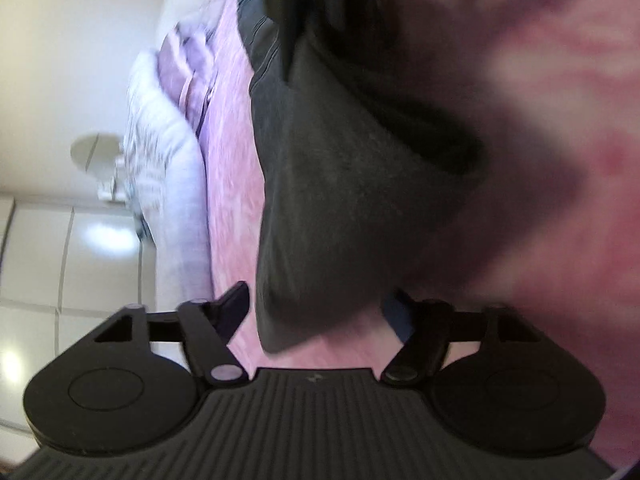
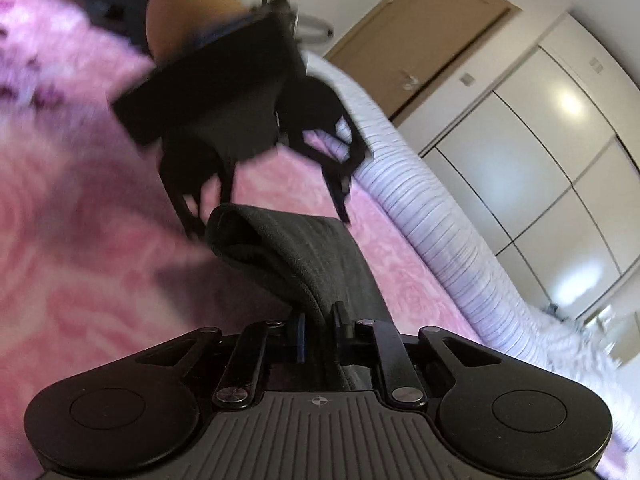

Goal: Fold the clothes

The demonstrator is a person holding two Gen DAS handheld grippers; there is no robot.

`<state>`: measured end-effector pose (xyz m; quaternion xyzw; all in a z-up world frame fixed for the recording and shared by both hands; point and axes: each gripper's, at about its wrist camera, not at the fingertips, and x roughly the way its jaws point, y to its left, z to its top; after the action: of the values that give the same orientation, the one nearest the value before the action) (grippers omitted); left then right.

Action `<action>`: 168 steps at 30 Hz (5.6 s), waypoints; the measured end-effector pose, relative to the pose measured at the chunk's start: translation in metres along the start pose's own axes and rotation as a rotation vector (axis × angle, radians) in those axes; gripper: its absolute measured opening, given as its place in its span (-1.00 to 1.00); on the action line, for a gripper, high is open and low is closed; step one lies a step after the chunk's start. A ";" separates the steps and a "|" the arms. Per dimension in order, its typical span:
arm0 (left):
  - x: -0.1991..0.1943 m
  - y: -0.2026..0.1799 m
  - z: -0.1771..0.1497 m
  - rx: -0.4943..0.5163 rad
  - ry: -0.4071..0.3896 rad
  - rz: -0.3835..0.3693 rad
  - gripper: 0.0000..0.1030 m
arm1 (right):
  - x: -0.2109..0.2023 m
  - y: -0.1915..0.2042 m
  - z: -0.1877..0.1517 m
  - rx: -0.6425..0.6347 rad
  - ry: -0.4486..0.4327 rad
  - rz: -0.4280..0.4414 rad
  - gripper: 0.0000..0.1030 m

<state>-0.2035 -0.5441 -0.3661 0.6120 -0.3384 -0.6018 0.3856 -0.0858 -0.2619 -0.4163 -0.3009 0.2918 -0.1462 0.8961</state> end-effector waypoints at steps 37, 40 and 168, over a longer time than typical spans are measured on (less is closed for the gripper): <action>-0.144 0.241 0.151 -0.675 0.132 0.122 0.10 | -0.170 -0.229 -0.213 1.544 -0.314 0.143 -0.82; -0.107 0.208 0.161 -0.702 0.159 -0.004 0.10 | -0.155 -0.227 -0.263 1.713 -0.143 0.081 -0.64; -0.083 -0.010 0.294 -0.179 0.081 -0.187 -0.76 | -0.249 -0.166 -0.309 1.825 0.031 0.183 -0.64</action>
<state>-0.5009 -0.4852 -0.3290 0.6279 -0.2088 -0.6376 0.3944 -0.4849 -0.4224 -0.4049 0.5499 0.0979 -0.2525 0.7901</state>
